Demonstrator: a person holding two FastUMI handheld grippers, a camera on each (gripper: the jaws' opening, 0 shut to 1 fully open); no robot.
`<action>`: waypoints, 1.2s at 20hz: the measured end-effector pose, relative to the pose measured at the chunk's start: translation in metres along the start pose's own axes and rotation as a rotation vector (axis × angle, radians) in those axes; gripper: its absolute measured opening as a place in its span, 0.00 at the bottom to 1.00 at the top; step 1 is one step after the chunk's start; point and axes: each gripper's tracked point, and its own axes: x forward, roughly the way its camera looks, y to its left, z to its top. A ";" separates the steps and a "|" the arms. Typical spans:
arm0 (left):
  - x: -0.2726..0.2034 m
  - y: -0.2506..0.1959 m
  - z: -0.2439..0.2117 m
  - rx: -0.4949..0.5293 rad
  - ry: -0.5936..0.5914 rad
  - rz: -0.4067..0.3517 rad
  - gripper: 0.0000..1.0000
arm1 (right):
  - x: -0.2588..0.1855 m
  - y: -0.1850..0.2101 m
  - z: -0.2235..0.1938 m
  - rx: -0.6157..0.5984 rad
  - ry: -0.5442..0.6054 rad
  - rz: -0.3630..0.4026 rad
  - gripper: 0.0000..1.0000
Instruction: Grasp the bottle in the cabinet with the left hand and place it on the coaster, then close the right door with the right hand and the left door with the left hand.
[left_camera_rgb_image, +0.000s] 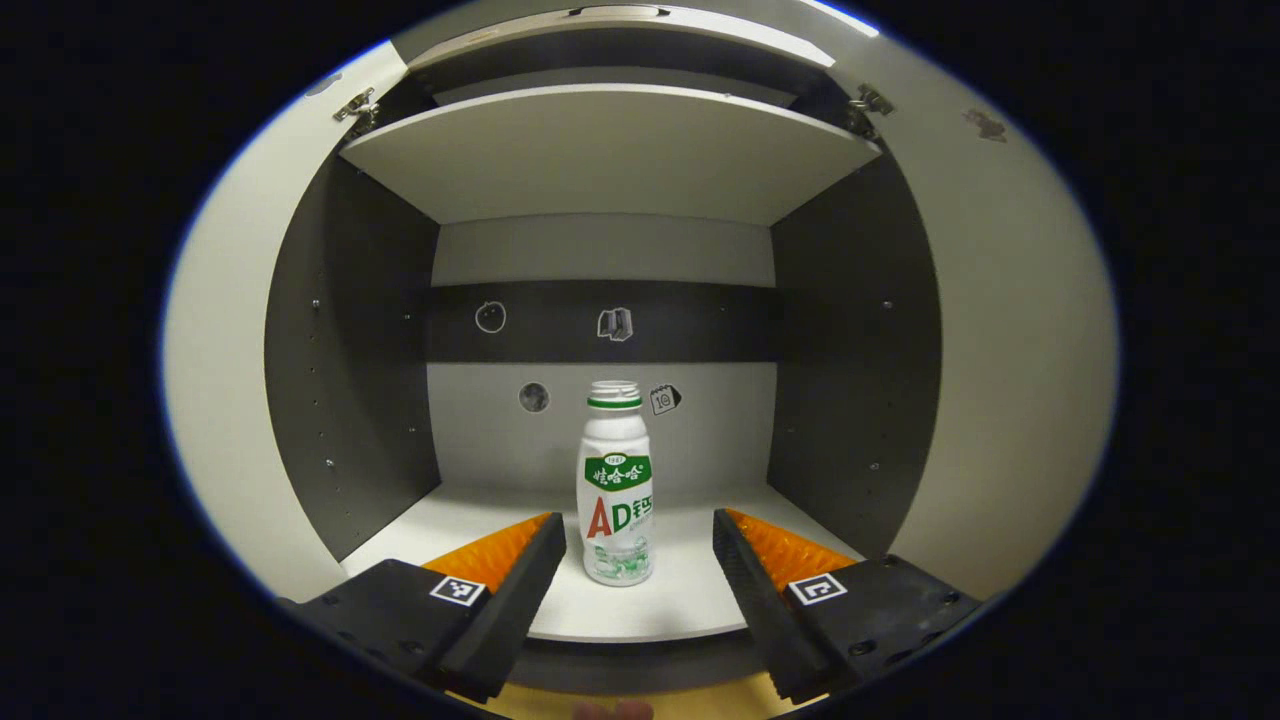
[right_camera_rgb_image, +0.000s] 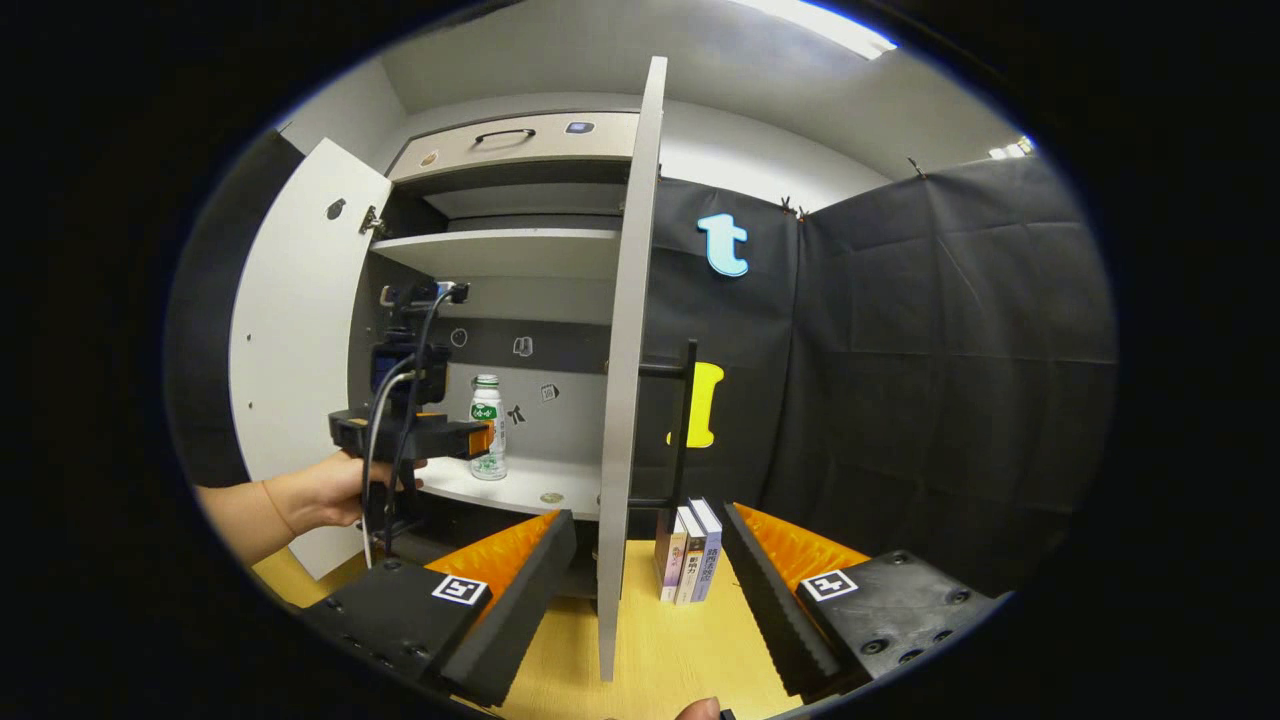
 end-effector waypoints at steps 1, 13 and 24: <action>0.011 0.003 0.000 -0.004 0.000 0.010 0.95 | 0.001 0.001 -0.002 0.003 0.006 0.007 0.98; 0.095 0.012 -0.023 0.072 0.027 0.070 0.94 | 0.010 0.001 -0.017 0.018 0.044 0.060 1.00; 0.065 0.010 0.002 0.077 -0.010 -0.027 0.76 | 0.006 -0.001 -0.009 0.042 0.034 0.016 0.98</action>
